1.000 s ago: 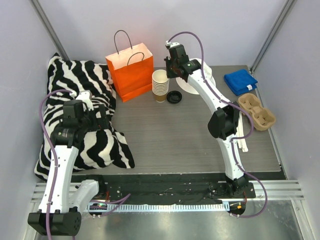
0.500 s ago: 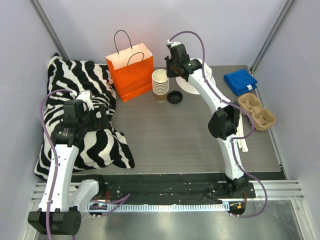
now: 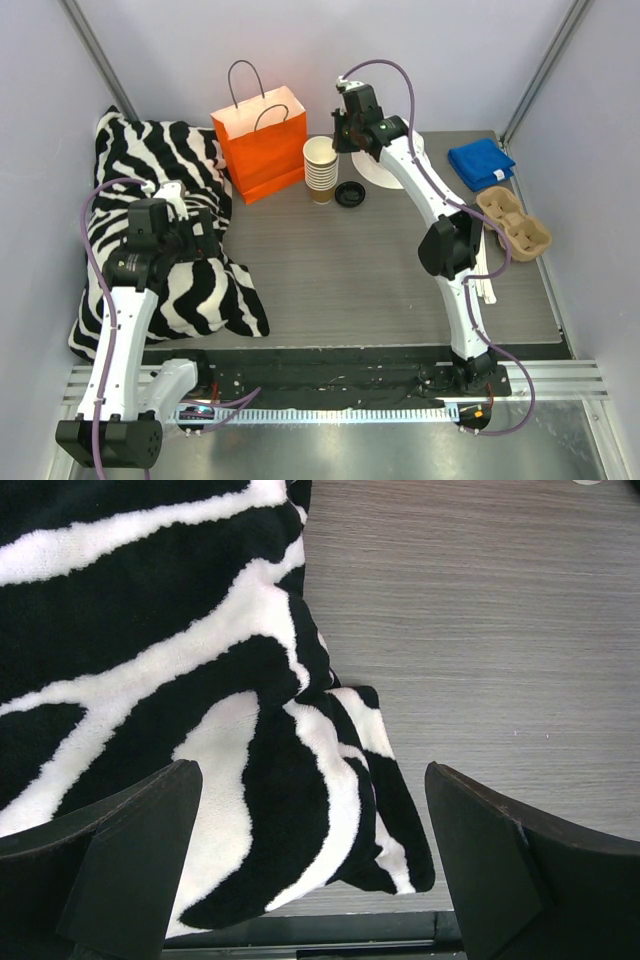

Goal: Pack the takeout coffee

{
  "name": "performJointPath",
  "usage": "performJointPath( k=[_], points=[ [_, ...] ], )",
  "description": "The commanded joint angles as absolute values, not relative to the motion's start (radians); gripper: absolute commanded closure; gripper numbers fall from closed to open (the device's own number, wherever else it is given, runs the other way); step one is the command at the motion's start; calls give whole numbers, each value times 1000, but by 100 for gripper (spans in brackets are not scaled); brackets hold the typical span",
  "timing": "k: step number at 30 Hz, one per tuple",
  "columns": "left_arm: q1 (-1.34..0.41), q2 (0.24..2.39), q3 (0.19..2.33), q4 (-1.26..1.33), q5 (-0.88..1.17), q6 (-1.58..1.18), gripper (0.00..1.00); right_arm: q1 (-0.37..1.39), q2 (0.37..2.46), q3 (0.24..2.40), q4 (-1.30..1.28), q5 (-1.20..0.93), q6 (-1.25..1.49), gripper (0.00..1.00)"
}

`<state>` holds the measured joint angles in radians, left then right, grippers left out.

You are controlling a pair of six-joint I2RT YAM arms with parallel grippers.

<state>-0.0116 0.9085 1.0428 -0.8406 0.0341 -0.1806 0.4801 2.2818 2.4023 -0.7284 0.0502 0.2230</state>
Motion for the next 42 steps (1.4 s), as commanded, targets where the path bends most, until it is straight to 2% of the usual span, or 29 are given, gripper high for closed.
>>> performJointPath(
  k=[1, 13, 17, 26, 29, 37, 42],
  points=[
    [-9, 910, 1058, -792, 51, -192, 0, 476, 2198, 2457, -698, 32, 244, 99],
    [-8, 922, 1063, -793, 57, -192, 0, 437, 2143, 2496, -689, 14, 248, 99],
    [-8, 922, 1062, -792, 58, -196, 1, 436, 2122, 2516, -684, -57, 271, 99],
    [-8, 939, 1088, -807, 20, -202, 0, 397, 1955, 2476, -635, -147, 281, 99],
    [-8, 940, 1101, -808, 21, -206, 0, 396, 1840, 2375, -627, -236, 221, 99],
    [-9, 832, 1028, -727, 139, -123, 0, 400, 1566, 1912, -724, -396, -54, 99],
    [-9, 816, 1026, -768, 330, -49, 0, 420, 1468, 1633, -730, -411, -172, 99]
  ],
)
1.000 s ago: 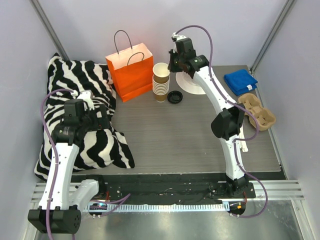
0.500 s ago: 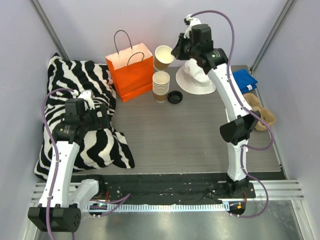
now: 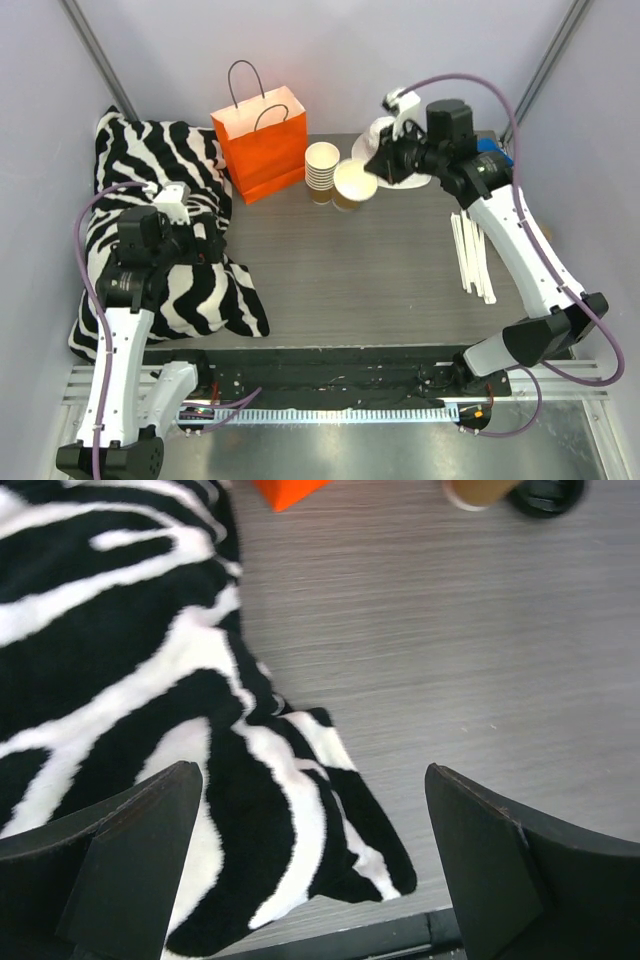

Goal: Pack the takeout coffee

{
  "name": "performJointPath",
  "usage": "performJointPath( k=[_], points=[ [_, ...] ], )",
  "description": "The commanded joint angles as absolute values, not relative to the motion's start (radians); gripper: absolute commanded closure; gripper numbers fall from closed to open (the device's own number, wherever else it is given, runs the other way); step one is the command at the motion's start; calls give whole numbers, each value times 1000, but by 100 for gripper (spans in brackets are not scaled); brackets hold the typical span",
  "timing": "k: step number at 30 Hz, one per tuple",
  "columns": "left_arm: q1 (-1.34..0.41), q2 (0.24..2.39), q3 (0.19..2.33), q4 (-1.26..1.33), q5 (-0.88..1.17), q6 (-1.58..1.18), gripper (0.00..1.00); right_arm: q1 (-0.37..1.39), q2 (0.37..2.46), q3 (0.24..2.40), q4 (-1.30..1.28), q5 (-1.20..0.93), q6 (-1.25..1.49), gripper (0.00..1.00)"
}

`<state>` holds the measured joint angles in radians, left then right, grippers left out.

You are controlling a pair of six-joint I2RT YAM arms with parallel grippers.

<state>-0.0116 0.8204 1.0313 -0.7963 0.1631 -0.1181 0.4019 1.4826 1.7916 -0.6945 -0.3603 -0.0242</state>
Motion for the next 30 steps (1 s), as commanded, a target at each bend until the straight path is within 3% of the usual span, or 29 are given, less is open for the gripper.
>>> performJointPath(
  k=[1, 14, 25, 30],
  points=[
    [-8, 821, 1023, -770, 353, -51, 0, 429, 1463, 1599, -730, -414, -204, 99],
    [-9, 862, 974, -721, 453, -41, 0, 546, 1421, 1117, -407, -253, -140, 99],
    [-9, 862, 934, -681, 456, -49, 0, 548, 1371, 962, -265, -210, -104, 99],
    [-9, 865, 936, -675, 449, -52, 0, 546, 1370, 942, -256, -222, -92, 90]
  ],
)
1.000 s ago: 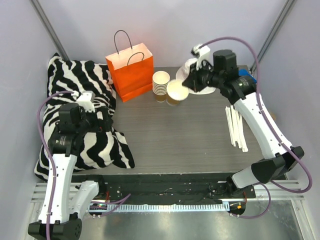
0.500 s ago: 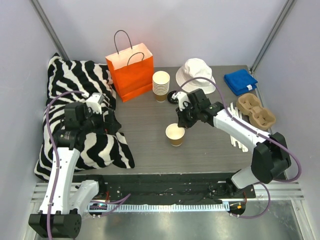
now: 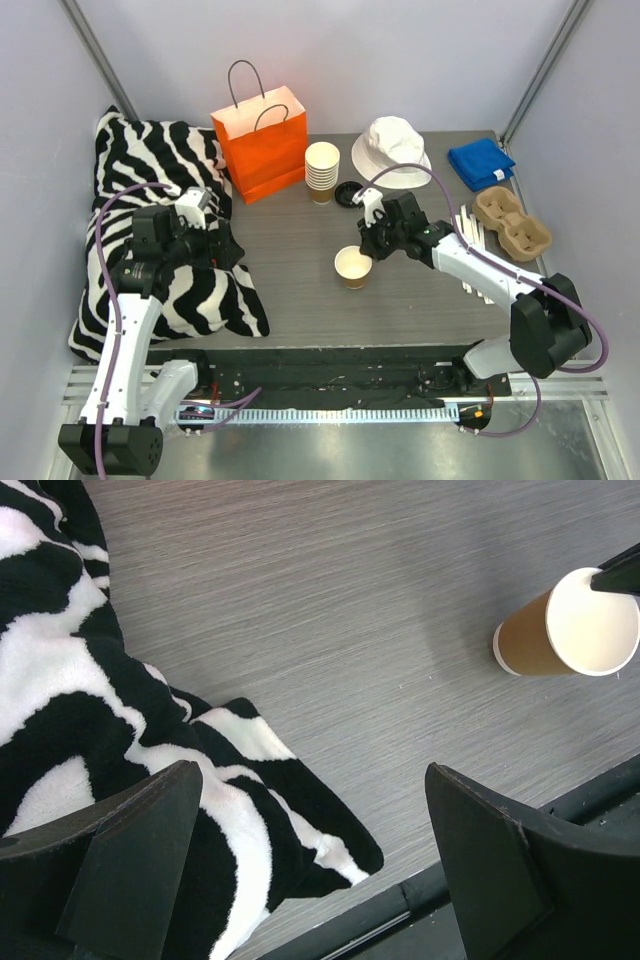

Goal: Pack the takeout coffee

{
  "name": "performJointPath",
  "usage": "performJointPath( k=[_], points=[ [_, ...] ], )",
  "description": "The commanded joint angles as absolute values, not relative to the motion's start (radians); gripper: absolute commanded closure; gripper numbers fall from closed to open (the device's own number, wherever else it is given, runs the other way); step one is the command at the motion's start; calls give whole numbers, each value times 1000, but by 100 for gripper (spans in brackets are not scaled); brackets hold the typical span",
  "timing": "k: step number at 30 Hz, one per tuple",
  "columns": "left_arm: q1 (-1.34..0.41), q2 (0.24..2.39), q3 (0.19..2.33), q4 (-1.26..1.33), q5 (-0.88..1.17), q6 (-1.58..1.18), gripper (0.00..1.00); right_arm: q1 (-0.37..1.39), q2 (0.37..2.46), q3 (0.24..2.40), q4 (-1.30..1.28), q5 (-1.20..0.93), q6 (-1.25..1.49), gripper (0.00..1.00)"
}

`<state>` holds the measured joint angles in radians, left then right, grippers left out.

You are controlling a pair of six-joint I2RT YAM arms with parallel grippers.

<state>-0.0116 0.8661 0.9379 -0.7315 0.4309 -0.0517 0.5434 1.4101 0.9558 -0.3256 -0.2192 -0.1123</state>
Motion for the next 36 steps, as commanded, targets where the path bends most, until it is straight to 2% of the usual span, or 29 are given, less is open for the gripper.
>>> performJointPath(
  k=[1, 5, 7, 12, 13, 16, 21, 27, 36],
  points=[
    [-9, 864, 934, -673, 449, -52, 0, 546, 1371, 936, -258, -222, -94, 86],
    [-9, 864, 933, -676, 448, -54, 1, 546, 1368, 927, -256, -222, -86, 77],
    [-9, 865, 934, -676, 449, -54, 0, 546, 1361, 928, -262, -224, -83, 66],
    [-9, 865, 939, -678, 449, -55, 0, 543, 1338, 983, -334, -196, -78, 47],
    [-9, 864, 940, -681, 451, -55, 0, 532, 1325, 1029, -350, -199, -78, 39],
    [-9, 865, 949, -681, 453, -58, 0, 468, 1324, 1142, -397, -247, -48, 27],
    [-9, 871, 966, -673, 448, -77, 0, 371, 1448, 1363, -413, -262, 44, 28],
    [-9, 882, 985, -670, 449, -103, 0, 347, 1696, 1543, -416, -89, 152, 33],
    [-9, 894, 999, -686, 439, -89, 0, 348, 1953, 1663, -402, 46, 241, 35]
  ],
)
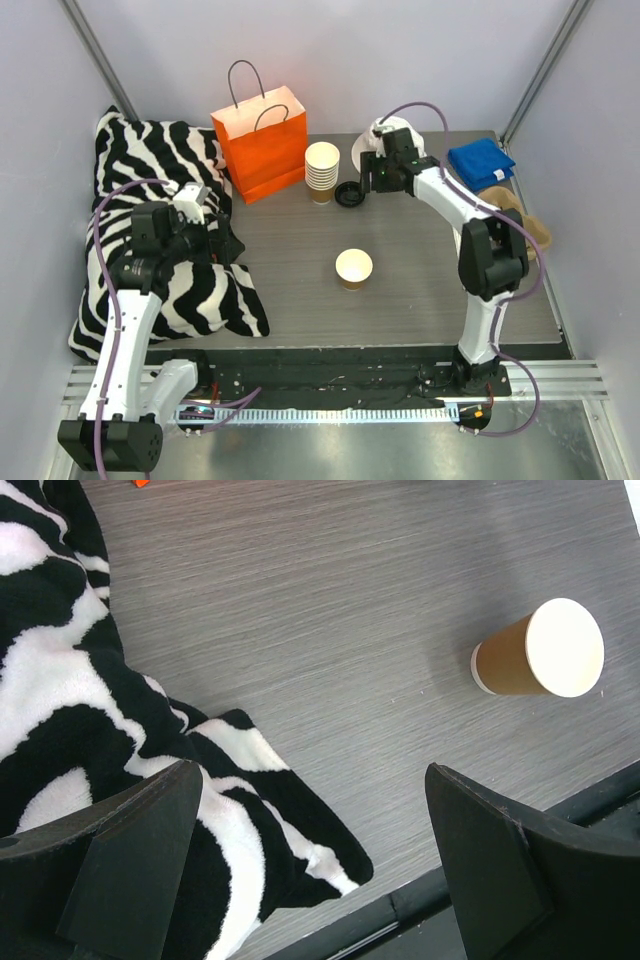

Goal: Pack the takeout coffee

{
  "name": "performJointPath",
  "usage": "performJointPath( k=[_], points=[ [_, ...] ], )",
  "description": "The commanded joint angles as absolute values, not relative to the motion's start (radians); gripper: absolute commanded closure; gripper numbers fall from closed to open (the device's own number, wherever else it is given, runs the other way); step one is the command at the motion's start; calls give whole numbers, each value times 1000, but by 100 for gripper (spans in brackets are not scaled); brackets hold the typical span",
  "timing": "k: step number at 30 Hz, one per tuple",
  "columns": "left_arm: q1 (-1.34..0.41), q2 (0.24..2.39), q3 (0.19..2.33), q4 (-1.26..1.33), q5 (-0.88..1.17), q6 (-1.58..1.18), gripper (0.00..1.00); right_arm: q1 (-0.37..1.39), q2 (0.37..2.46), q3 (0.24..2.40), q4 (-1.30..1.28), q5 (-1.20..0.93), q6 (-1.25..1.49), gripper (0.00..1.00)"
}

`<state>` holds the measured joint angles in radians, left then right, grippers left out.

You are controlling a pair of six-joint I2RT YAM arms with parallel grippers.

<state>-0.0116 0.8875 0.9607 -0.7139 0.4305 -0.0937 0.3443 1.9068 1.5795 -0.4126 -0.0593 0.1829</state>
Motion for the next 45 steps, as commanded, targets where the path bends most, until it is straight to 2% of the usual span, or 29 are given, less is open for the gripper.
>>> performJointPath(
  k=[1, 21, 25, 28, 29, 35, 36, 45],
  points=[
    [-9, 899, 1000, -686, 437, -87, 0, 348, 1983, 1666, -390, 48, 241, 35],
    [-9, 911, 971, -675, 436, -84, 1, 348, 2221, 1784, -337, 92, 281, 40],
    [-9, 916, 971, -675, 460, -75, 0, 347, 2226, 1775, -334, 94, 275, 48],
    [-9, 916, 973, -683, 489, -55, 0, 345, 2224, 1767, -333, 75, 273, 59],
    [-9, 914, 973, -684, 492, -42, 0, 342, 2223, 1766, -334, 68, 278, 67],
    [-9, 920, 1023, -748, 489, 31, 0, 298, 2160, 1760, -417, -66, 325, 96],
    [-9, 919, 1041, -758, 489, 61, 0, 276, 2120, 1741, -429, -83, 325, 99],
    [-26, 963, 1271, -989, 587, 376, 0, 166, 1705, 1453, -535, -368, 172, 99]
  ],
)
